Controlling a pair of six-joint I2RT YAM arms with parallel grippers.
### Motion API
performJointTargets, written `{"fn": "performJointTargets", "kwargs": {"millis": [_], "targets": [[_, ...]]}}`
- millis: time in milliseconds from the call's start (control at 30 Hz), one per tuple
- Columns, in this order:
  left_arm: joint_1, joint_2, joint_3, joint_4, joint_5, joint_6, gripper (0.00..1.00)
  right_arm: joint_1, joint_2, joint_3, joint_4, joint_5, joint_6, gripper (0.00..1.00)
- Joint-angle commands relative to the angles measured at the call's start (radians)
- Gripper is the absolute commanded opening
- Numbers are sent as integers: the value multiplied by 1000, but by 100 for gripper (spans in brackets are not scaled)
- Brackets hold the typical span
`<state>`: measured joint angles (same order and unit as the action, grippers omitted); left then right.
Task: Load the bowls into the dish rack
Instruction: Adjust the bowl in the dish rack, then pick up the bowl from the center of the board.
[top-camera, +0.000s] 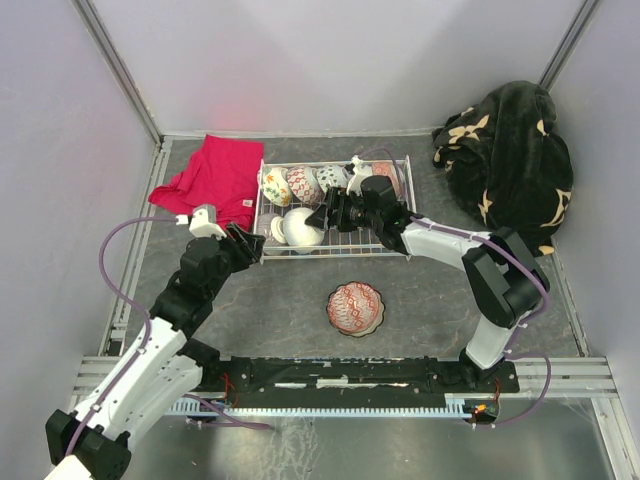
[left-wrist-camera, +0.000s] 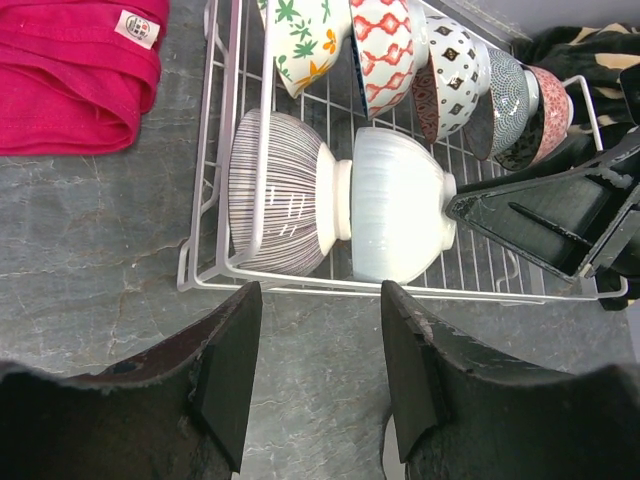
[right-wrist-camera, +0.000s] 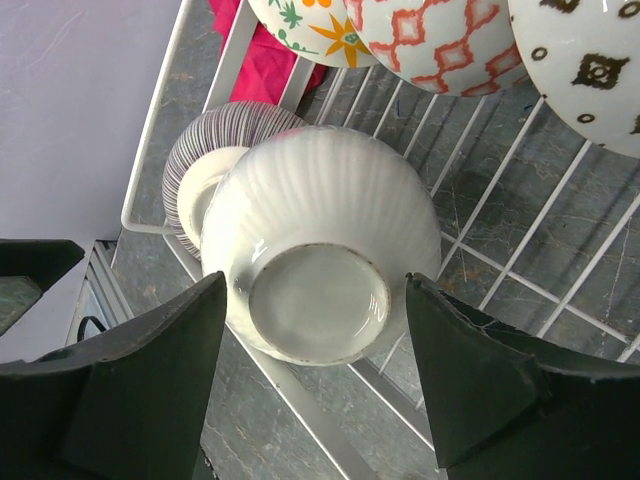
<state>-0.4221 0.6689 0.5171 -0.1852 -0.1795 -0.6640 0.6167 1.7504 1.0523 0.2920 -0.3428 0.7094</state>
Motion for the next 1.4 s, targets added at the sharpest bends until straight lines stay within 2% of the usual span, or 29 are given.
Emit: {"fn": "performJointTargets", "kwargs": {"millis": [0,133,300,367,500,633,700,800,967,1067,1100,1200,1367], "targets": [[6,-21,39,17,23,19,57,5,-29,-6,35,-7,-17,81],[5,-33,60,5,54,35,57,5,-71,-12,-2,7,-31,86],[2,-64,97,-27,131,48,61,4,-182,-15,-130,74,-76,95],[-3,-57,115,-43,178,52,73,0,-232,-8,-203,117,-93,97],[-27,-56,122,-45,231,50,88,-16,-357,4,-364,273,-123,99],[-97,-45,136,-64,226,59,99,-73,-475,-27,-451,379,-116,100],[-168,-23,150,-74,182,62,100,-115,-514,-43,-474,398,-101,99],[-339,44,180,-88,27,65,99,-170,-545,-66,-488,406,-80,99],[-639,236,266,-94,-204,66,99,-236,-574,-86,-514,423,-62,100],[-770,340,321,-117,-307,61,99,-266,-603,-101,-516,423,-55,100],[-806,374,341,-122,-330,59,100,-274,-614,-104,-518,423,-54,100],[-901,497,413,-157,-388,51,94,-293,-639,-112,-525,423,-46,100],[-975,659,508,-178,-391,52,79,-320,-683,-127,-524,415,-35,99]]}}
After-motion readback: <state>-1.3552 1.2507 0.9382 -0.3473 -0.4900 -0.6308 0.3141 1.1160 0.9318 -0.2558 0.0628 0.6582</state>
